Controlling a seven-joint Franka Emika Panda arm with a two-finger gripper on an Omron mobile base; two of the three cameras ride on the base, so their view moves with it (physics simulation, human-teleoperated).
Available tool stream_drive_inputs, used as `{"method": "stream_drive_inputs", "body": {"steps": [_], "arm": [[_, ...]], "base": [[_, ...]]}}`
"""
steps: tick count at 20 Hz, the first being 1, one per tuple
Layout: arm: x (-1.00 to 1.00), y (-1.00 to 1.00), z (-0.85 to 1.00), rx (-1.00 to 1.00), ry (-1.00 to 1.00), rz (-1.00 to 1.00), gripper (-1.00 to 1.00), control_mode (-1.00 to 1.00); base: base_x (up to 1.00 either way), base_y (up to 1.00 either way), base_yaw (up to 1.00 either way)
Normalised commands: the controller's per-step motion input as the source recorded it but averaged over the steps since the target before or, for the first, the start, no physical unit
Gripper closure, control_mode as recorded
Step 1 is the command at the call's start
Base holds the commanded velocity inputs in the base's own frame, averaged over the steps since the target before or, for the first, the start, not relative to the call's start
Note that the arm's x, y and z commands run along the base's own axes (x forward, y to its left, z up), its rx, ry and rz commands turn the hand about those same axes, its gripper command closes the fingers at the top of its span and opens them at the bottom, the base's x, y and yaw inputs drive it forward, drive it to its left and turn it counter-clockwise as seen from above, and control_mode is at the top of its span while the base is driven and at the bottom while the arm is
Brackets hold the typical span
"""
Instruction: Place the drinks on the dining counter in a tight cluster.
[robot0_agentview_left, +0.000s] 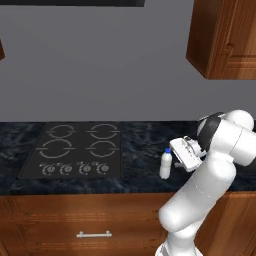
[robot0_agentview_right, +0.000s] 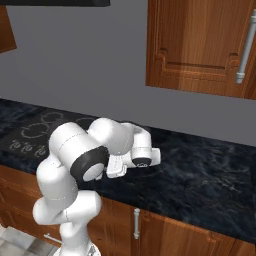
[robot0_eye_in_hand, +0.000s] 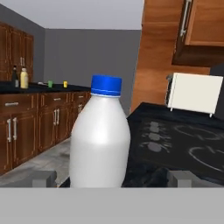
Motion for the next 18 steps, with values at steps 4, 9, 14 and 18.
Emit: {"method": "stream_drive_inputs", "body": {"steps": [4, 9, 14, 18], "arm": [[0.02, 0.19, -0.04, 0.00, 0.07, 0.00, -1.00, -1.00], [0.00, 0.21, -0.03, 0.00, 0.04, 0.00, -1.00, -1.00], [0.00, 0.27, -0.04, 0.00, 0.03, 0.00, -1.00, -1.00], [-0.01, 0.20, -0.03, 0.00, 0.01, 0.00, -1.00, -1.00]], "base": [[0.00, 0.00, 0.00], [0.00, 0.00, 0.00], [0.00, 0.00, 0.00], [0.00, 0.00, 0.00]]}}
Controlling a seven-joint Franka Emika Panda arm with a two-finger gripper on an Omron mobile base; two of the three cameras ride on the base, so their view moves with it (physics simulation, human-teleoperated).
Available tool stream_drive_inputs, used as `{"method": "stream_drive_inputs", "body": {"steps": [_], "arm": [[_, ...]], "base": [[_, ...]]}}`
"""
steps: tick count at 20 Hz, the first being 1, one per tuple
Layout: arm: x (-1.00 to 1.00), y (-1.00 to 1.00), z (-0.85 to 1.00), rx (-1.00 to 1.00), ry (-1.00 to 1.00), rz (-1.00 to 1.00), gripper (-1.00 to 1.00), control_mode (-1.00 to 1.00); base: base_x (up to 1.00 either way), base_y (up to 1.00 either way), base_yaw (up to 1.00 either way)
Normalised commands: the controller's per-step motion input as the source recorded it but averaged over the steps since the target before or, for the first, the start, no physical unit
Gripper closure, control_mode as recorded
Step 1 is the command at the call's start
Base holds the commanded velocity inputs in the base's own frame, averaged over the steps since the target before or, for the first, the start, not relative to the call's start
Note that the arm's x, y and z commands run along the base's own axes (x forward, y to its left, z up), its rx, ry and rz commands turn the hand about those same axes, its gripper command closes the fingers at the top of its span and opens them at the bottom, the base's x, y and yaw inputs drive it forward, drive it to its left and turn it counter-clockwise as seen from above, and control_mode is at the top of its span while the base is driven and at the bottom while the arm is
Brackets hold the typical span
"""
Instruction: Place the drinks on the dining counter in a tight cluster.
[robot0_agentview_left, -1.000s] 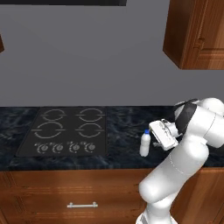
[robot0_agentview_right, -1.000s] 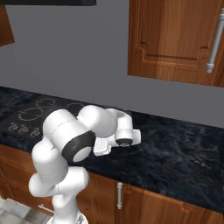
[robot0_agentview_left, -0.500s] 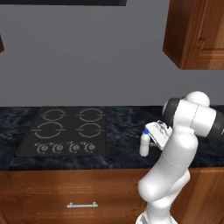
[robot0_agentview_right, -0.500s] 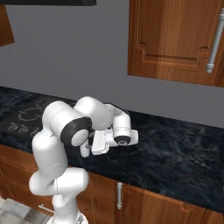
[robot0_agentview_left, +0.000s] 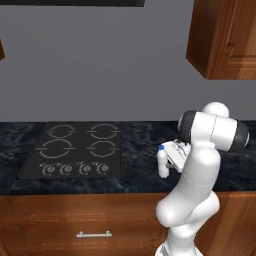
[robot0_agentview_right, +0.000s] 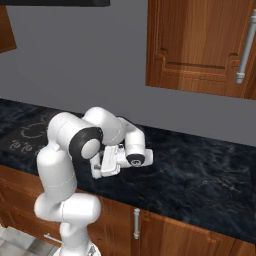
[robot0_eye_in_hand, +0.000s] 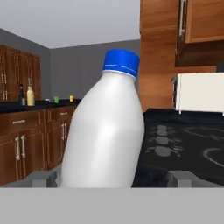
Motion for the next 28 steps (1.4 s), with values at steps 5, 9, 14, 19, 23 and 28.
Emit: {"method": "stream_drive_inputs", "body": {"steps": [5, 9, 14, 19, 23, 28], "arm": [[-0.17, 0.23, -0.01, 0.00, 0.00, 0.00, -1.00, -1.00], [-0.23, 0.19, 0.02, 0.01, 0.00, 0.00, 1.00, -1.00], [-0.13, 0.06, 0.26, 0.02, 0.03, 0.00, 1.00, -1.00], [-0.12, 0.01, 0.47, 0.00, 0.04, -0.01, 1.00, -1.00], [-0.15, 0.00, 0.50, 0.10, 0.02, 0.00, 1.00, -1.00], [-0.17, 0.06, 0.43, 0.18, 0.00, 0.00, 1.00, -1.00]], "base": [[0.00, 0.00, 0.00], [0.00, 0.00, 0.00], [0.00, 0.00, 0.00], [0.00, 0.00, 0.00], [0.00, 0.00, 0.00], [0.00, 0.00, 0.00]]}}
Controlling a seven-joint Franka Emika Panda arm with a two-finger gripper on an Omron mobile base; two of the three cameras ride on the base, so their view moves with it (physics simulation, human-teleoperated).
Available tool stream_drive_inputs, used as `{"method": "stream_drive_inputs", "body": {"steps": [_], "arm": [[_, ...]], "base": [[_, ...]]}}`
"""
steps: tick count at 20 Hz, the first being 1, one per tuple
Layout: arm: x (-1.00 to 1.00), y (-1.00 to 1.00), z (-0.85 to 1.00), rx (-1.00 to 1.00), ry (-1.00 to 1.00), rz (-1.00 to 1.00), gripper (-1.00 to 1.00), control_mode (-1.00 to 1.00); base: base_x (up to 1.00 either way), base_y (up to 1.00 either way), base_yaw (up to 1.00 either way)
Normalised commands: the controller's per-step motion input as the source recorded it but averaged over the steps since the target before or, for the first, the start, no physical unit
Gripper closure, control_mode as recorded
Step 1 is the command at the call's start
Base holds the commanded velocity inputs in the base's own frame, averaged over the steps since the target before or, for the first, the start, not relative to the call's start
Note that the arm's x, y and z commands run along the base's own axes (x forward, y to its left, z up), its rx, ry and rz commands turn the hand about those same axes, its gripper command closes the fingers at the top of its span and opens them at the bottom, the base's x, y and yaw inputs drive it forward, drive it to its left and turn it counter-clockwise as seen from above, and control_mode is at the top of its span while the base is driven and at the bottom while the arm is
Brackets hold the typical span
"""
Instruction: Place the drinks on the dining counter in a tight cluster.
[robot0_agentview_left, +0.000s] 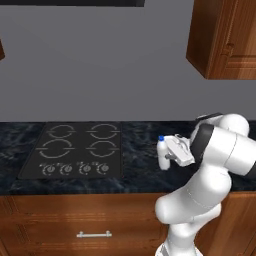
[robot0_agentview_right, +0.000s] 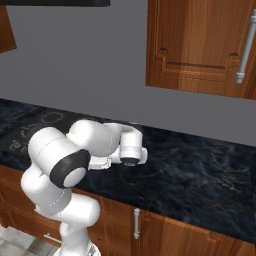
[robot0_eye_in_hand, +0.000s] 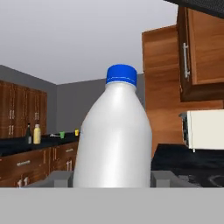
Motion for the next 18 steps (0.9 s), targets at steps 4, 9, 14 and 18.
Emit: {"method": "stream_drive_inputs", "body": {"steps": [4, 9, 14, 18], "arm": [[-0.12, 0.07, 0.27, 0.16, 0.00, 0.05, 1.00, -1.00], [-0.10, 0.02, 0.15, 0.00, 0.00, 0.04, 1.00, -1.00], [-0.01, 0.00, 0.00, 0.00, 0.00, 0.00, 1.00, -1.00], [-0.04, 0.00, 0.00, 0.00, -0.01, 0.00, 1.00, -1.00]], "base": [[0.00, 0.00, 0.00], [0.00, 0.00, 0.00], [0.00, 0.00, 0.00], [0.00, 0.00, 0.00]]}}
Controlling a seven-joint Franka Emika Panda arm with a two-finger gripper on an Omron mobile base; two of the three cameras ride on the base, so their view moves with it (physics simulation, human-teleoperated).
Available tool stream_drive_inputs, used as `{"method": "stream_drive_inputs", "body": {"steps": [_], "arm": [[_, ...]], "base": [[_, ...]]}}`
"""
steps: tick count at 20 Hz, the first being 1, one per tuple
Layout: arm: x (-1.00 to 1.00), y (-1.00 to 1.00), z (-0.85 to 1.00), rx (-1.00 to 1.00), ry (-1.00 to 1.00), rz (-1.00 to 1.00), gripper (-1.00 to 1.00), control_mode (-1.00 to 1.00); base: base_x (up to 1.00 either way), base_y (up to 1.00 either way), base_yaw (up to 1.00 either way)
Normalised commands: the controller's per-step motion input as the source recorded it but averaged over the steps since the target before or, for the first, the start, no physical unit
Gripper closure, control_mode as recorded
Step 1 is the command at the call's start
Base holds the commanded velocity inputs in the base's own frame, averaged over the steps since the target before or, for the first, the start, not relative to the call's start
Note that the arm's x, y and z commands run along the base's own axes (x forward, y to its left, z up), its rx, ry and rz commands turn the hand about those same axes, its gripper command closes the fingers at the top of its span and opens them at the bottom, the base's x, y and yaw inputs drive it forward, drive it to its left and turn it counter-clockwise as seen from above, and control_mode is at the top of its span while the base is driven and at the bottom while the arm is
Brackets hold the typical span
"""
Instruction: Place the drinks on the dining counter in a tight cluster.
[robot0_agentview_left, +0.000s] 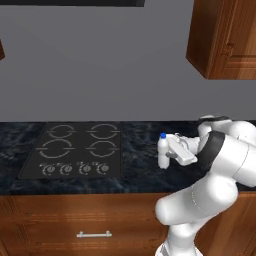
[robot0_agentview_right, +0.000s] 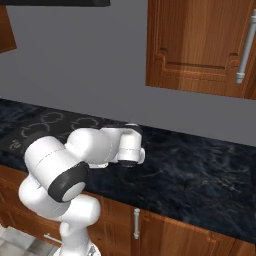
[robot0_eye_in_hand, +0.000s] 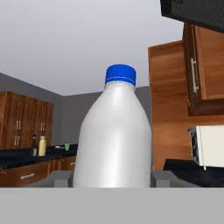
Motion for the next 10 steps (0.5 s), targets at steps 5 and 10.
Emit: {"method": "stream_drive_inputs", "body": {"steps": [5, 10], "arm": [[0.00, 0.00, 0.00, 0.00, 0.00, 0.00, 1.00, 1.00], [0.00, 0.00, 0.00, 0.00, 0.00, 0.00, 1.00, 1.00]], "base": [[-0.53, 0.03, 0.01], [-0.46, 0.33, 0.35]]}}
